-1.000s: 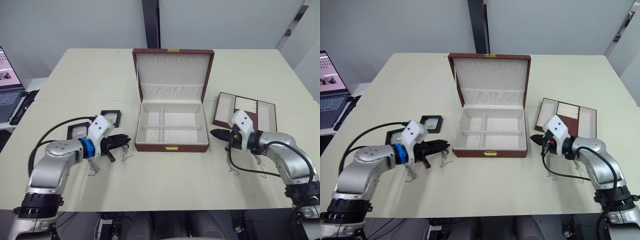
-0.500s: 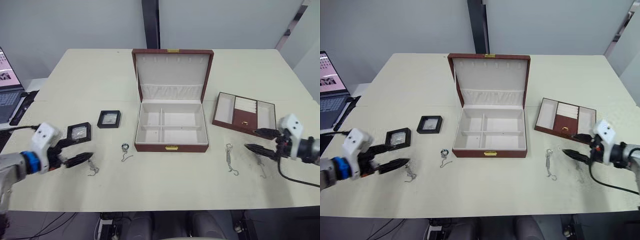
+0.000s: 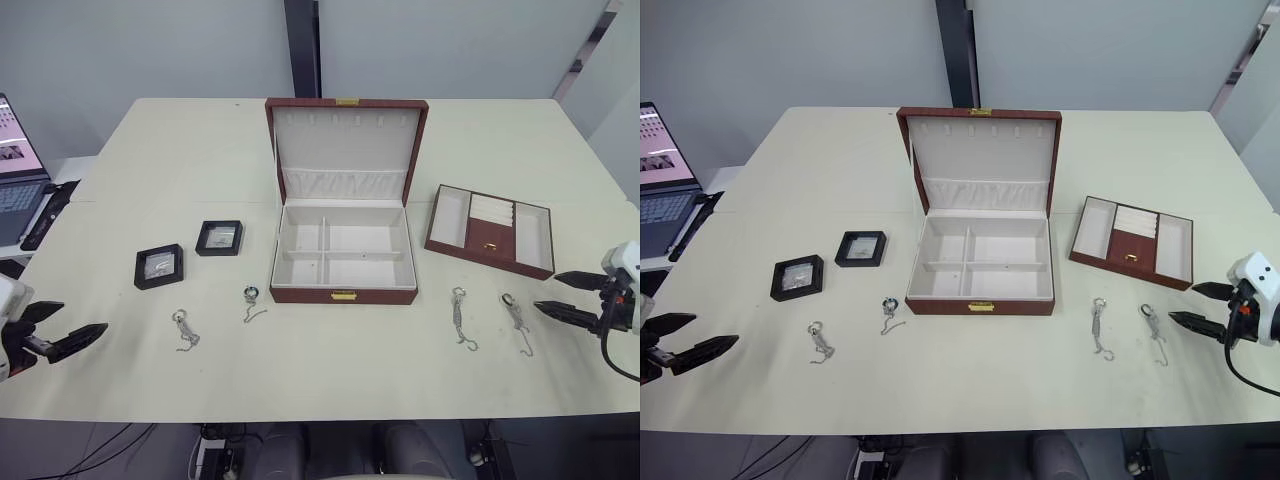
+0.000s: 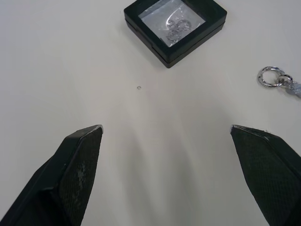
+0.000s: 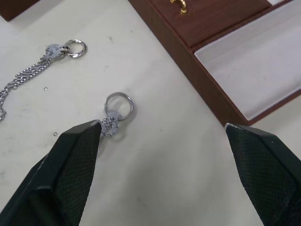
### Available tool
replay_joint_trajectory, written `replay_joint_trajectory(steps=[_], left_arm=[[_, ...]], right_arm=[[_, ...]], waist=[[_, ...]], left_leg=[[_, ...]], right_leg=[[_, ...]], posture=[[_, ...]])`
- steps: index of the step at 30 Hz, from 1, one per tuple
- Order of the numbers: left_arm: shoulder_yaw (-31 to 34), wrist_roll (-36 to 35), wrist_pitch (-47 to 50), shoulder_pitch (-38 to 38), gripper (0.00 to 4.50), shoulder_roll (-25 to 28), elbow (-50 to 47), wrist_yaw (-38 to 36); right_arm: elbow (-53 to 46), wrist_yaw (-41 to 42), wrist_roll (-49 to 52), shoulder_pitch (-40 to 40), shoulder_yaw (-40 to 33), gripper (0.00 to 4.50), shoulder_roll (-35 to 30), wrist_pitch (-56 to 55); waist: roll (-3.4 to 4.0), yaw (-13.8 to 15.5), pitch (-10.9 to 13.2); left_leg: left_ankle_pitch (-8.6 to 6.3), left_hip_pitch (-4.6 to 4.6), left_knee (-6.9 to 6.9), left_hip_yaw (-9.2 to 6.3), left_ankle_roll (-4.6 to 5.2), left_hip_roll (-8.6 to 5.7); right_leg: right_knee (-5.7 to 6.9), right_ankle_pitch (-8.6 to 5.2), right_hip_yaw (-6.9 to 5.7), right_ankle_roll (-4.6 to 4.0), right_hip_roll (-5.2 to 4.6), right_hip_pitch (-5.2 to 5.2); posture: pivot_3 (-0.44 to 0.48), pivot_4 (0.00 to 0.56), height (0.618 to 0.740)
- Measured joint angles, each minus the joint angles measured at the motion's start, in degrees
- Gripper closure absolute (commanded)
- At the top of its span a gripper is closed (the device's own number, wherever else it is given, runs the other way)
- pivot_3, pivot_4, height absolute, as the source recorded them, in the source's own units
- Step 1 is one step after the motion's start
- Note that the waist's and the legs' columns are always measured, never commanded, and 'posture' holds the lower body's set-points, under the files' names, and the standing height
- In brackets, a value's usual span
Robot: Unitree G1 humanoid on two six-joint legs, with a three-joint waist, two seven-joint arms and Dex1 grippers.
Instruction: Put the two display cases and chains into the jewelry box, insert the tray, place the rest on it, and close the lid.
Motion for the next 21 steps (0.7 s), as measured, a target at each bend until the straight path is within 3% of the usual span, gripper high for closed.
replay_joint_trajectory(steps=[21], left_arm=[[-0.8, 0.6, -1.9, -1.7, 0.00, 0.3, 0.8, -0.1]], right_arm=[[1.8, -1.0, -1.6, 1.8, -0.1, 0.05, 0.0, -2.0]], waist=[[0.00, 0.0, 0.0]], left_leg=[[0.00, 0.02, -0.01, 0.05, 0.00, 0.01]], right_leg=[[0.01, 0.00, 0.03, 0.00, 0.01, -0.01]], posture=[[0.000, 0.150, 0.740]])
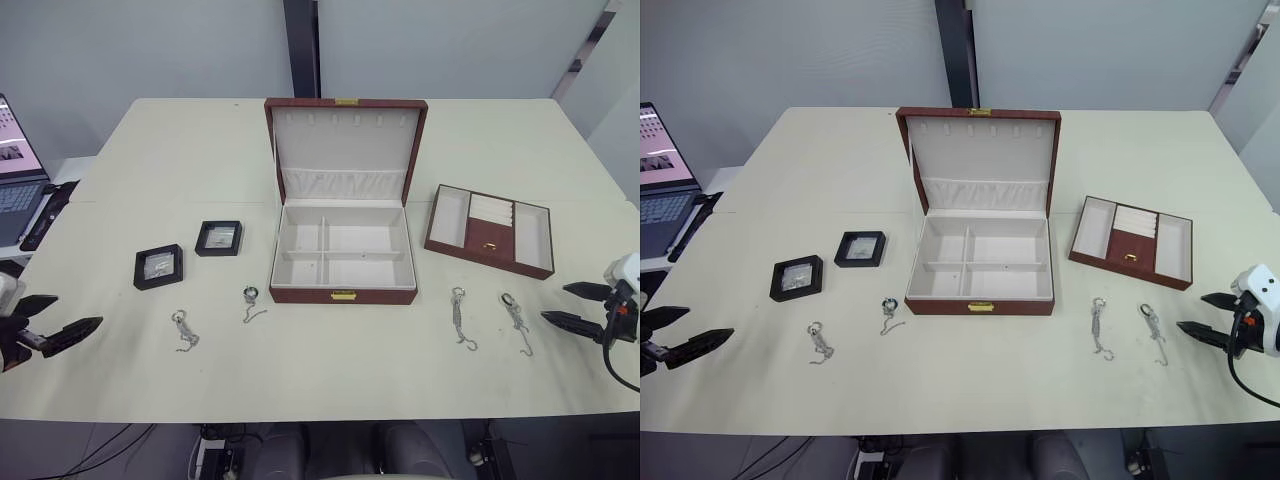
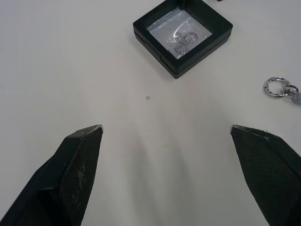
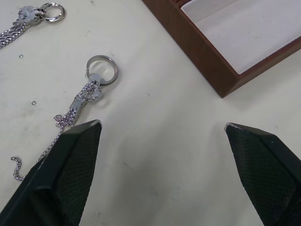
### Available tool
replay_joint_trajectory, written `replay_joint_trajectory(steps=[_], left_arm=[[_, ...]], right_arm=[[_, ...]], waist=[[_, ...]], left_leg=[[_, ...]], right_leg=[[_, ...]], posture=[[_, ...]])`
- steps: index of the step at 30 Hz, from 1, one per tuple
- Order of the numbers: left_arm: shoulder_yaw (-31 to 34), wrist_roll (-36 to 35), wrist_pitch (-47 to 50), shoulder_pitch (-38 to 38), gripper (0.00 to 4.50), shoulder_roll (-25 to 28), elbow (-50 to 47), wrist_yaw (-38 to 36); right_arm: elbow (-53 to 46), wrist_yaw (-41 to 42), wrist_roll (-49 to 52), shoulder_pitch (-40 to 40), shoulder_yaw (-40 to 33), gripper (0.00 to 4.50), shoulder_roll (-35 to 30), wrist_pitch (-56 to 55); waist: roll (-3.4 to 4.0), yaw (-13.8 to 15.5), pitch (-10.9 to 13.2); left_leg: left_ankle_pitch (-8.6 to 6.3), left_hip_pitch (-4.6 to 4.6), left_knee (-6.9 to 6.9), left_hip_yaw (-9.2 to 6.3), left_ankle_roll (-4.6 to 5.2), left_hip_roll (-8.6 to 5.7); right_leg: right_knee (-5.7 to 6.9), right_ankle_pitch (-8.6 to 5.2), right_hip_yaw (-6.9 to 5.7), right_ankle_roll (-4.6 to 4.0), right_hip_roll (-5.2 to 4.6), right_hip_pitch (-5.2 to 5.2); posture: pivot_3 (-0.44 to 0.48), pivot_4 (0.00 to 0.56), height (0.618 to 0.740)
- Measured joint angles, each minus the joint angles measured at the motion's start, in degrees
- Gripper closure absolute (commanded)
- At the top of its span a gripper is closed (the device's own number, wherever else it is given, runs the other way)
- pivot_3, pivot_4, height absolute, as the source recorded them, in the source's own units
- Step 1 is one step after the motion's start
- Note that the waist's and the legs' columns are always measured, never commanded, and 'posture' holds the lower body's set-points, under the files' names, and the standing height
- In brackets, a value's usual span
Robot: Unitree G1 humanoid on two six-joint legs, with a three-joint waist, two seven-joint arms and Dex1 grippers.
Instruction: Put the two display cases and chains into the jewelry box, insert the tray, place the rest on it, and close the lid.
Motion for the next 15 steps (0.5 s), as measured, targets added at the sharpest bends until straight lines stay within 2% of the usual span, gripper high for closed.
replay_joint_trajectory(steps=[2, 7, 11, 15], left_arm=[[-1.6, 1.0, -1.0, 0.1, 0.00, 0.4, 0.0, -0.3], [-7.3, 3.3, -4.1, -2.8, 0.00, 4.3, 0.4, -3.1], [-13.2, 4.0, -5.4, -9.9, 0.00, 7.3, 1.5, -6.0], [-16.5, 3.4, -5.2, -15.1, 0.00, 6.3, 2.0, -6.4]], right_arm=[[-2.2, 0.2, 1.9, -0.4, -0.1, 0.05, 0.1, 1.9], [-17.7, 0.4, 10.6, -4.8, -0.1, 0.05, 2.0, 10.3], [-31.8, -3.2, 17.9, -9.6, 2.8, 0.05, 7.9, 16.4], [-40.7, -8.4, 21.0, -12.5, 7.1, 0.05, 13.2, 19.7]], waist=[[0.00, -0.1, 0.0], [0.01, -0.4, 0.0], [0.00, -0.3, 0.0], [0.00, -0.1, 0.0]], left_leg=[[0.00, 0.01, 0.00, 0.01, 0.00, 0.01], [0.00, -0.01, 0.00, -0.08, 0.00, 0.03], [0.00, -0.06, 0.00, -0.13, -0.01, 0.00], [0.00, -0.11, 0.00, -0.13, 0.00, 0.00]], right_leg=[[0.01, 0.00, 0.02, 0.00, 0.01, 0.00], [0.03, 0.00, -0.04, 0.00, 0.04, 0.00], [0.02, 0.00, -0.09, 0.00, 0.05, 0.00], [0.00, 0.00, -0.11, 0.00, 0.03, -0.06]], posture=[[0.000, 0.150, 0.740], [0.000, 0.150, 0.740], [0.000, 0.150, 0.740], [0.000, 0.150, 0.740]])
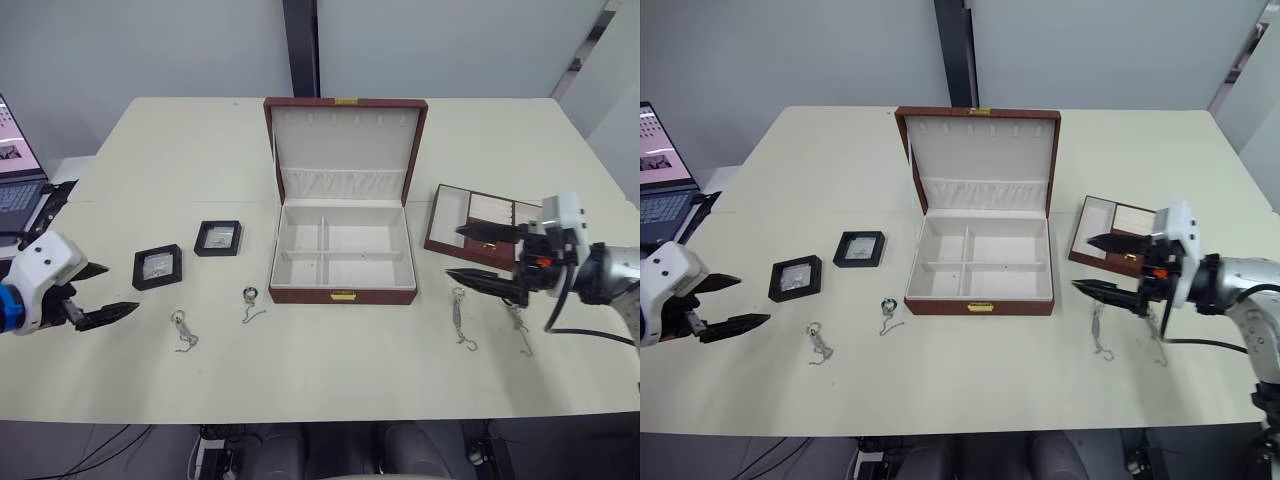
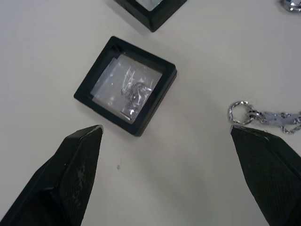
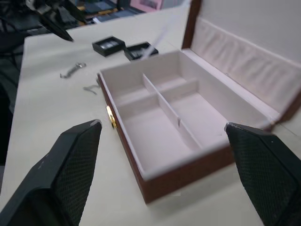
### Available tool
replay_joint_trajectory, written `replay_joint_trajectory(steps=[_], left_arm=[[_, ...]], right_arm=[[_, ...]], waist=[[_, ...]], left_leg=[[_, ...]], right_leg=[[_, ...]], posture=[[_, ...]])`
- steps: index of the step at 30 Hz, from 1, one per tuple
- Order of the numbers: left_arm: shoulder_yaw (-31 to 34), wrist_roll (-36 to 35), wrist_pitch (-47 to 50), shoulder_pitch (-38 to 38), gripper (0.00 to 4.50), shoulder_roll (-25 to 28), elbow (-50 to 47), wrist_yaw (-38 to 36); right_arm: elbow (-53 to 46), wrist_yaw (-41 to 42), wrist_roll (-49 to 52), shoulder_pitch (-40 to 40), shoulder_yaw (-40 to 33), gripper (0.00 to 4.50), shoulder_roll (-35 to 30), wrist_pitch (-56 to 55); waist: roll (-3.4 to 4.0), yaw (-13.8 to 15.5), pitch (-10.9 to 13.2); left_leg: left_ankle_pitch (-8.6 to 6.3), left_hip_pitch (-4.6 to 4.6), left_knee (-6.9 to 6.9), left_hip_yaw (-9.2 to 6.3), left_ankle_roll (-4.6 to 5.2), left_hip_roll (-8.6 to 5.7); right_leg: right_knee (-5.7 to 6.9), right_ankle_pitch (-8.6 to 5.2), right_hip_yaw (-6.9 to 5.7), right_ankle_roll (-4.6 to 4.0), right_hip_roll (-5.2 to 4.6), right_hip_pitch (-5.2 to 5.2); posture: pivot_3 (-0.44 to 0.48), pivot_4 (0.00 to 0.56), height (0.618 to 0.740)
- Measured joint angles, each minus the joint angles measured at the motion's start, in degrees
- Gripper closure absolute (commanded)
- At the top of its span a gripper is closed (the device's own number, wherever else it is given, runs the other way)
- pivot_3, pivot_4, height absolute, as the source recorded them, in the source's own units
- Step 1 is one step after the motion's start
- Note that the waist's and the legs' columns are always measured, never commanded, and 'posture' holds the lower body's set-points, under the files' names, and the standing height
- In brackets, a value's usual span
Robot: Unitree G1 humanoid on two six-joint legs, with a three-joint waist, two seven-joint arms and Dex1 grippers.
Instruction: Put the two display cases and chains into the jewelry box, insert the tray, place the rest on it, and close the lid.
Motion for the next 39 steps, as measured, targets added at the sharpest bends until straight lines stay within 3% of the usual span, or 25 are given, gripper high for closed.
replay_joint_trajectory(steps=[3, 8, 14, 22, 26, 30, 39], left_arm=[[0.5, -2.4, 1.2, -2.6, 0.00, -5.0, -1.1, 3.1], [2.6, -6.7, 7.7, 2.7, 0.00, -14.1, -9.2, 10.1], [5.1, -9.9, 14.3, 9.5, 0.00, -27.4, -24.7, 24.3], [7.3, -6.0, 13.6, 14.9, 0.00, -43.4, -36.0, 46.5], [7.6, -3.6, 12.3, 18.4, 0.00, -47.7, -39.3, 52.7], [2.3, -3.0, 11.7, 23.9, 0.00, -54.1, -41.8, 55.1], [-3.6, 1.2, 6.8, 27.4, 0.00, -56.5, -43.5, 57.7]], right_arm=[[-4.3, -2.8, 0.6, -1.4, 4.0, 0.05, 3.8, 0.1], [-5.9, -5.0, -0.1, -2.4, 8.3, 0.05, 6.6, -0.4], [-5.6, -5.3, -4.3, -2.4, 12.6, 0.05, 7.4, -3.3], [-5.0, -4.1, -7.0, -2.4, 15.3, 0.05, 7.5, -5.3], [-4.8, -3.9, -7.2, -3.2, 15.8, 0.05, 7.8, -5.4], [-4.3, -2.8, -7.8, -4.0, 16.4, 0.05, 7.8, -5.5], [-3.8, -0.7, -8.3, -3.6, 17.9, 0.05, 7.8, -6.9]], waist=[[0.00, 0.0, 0.0], [-0.03, -0.2, 0.0], [-0.10, 0.1, -0.1], [-0.16, 0.4, -0.1], [-0.25, 0.4, -0.2], [-0.33, 0.5, -0.2], [-0.34, 0.5, -0.2]], left_leg=[[0.00, 0.00, 0.02, -0.01, 0.00, 0.02], [0.00, -0.01, 0.04, -0.07, 0.00, 0.03], [0.00, -0.01, 0.10, -0.16, -0.01, 0.00], [0.01, 0.02, 0.10, -0.20, -0.01, 0.00], [0.00, 0.06, 0.10, -0.16, -0.01, -0.05], [0.00, 0.05, 0.10, -0.22, -0.01, -0.04], [0.00, 0.07, 0.08, -0.24, -0.01, -0.05]], right_leg=[[0.04, 0.00, 0.00, 0.00, 0.00, -0.01], [0.04, 0.00, 0.03, 0.00, -0.03, -0.01], [0.03, 0.00, 0.07, 0.00, -0.09, 0.07], [0.01, 0.00, 0.06, 0.00, -0.08, 0.13], [-0.01, 0.00, 0.07, 0.00, -0.09, 0.19], [-0.08, 0.00, 0.05, 0.00, -0.08, 0.23], [-0.09, 0.00, 0.05, 0.00, -0.04, 0.26]], posture=[[0.000, 0.150, 0.740], [0.000, 0.150, 0.740], [0.000, 0.150, 0.740], [0.000, 0.150, 0.740], [0.000, 0.150, 0.740], [0.000, 0.150, 0.740], [0.000, 0.150, 0.740]])
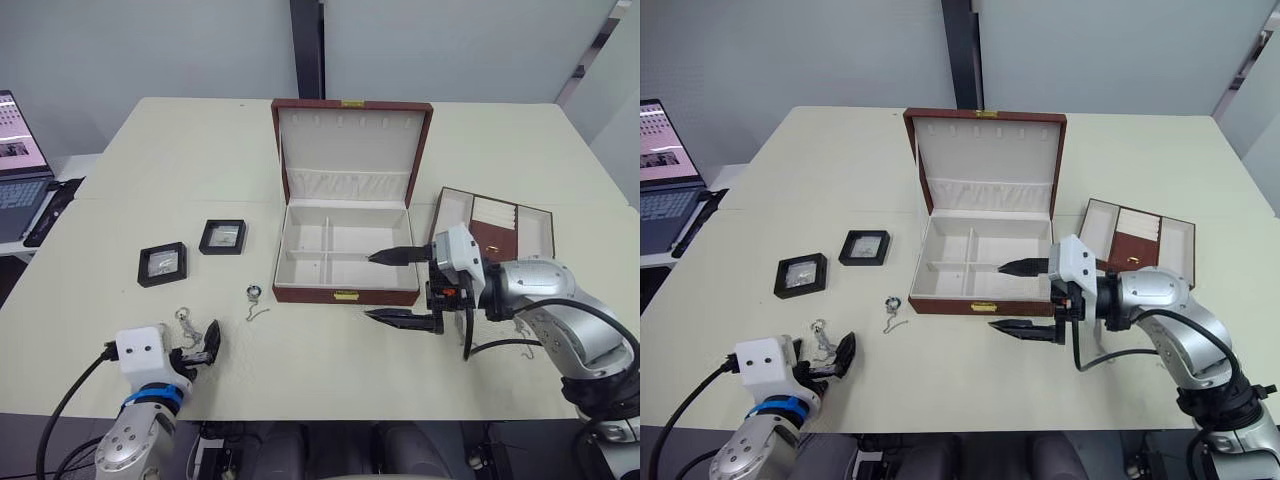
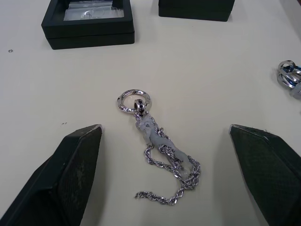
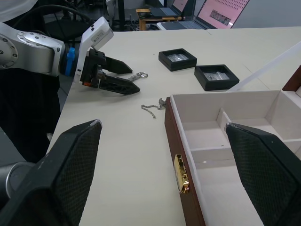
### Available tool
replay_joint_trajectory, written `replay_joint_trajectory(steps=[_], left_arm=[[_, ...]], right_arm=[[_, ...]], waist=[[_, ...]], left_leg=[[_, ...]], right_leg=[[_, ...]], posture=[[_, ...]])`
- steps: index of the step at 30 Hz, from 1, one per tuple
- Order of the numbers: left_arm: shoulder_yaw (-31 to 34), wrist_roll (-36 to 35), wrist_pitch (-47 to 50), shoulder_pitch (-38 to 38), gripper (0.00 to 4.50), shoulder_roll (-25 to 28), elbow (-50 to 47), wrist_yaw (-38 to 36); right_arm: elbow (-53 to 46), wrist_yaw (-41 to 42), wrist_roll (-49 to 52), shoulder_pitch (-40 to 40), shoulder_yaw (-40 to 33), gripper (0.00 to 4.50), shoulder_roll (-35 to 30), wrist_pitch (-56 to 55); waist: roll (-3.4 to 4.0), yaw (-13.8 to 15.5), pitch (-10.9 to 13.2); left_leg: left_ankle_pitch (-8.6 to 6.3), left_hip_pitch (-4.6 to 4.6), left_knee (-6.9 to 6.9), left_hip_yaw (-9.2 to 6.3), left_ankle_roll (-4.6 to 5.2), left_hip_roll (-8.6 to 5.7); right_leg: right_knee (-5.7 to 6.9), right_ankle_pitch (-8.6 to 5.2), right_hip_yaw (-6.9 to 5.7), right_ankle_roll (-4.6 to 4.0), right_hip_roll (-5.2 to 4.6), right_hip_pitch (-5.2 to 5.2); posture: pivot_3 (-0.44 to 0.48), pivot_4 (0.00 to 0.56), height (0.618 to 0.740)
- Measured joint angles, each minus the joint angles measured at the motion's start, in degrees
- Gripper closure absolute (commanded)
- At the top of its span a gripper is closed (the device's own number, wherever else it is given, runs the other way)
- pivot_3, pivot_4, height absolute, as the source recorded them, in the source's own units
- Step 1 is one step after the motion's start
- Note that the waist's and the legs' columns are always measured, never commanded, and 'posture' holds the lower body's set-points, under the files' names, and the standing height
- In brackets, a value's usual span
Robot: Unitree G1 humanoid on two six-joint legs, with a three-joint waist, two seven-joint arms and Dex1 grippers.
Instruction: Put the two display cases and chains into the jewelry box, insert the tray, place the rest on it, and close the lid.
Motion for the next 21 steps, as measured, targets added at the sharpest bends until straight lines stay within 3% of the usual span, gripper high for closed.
replay_joint_trajectory(steps=[21], left_arm=[[0.3, 0.1, -3.3, -1.9, 0.00, 0.1, 3.6, 1.3]], right_arm=[[0.0, 0.3, -1.8, 2.5, 0.1, 0.05, 0.0, -1.0]], waist=[[0.00, 0.0, 0.0]], left_leg=[[0.00, 0.01, 0.00, 0.01, 0.00, 0.00]], right_leg=[[0.00, 0.00, -0.01, 0.00, 0.01, 0.01]], posture=[[0.000, 0.150, 0.740]])
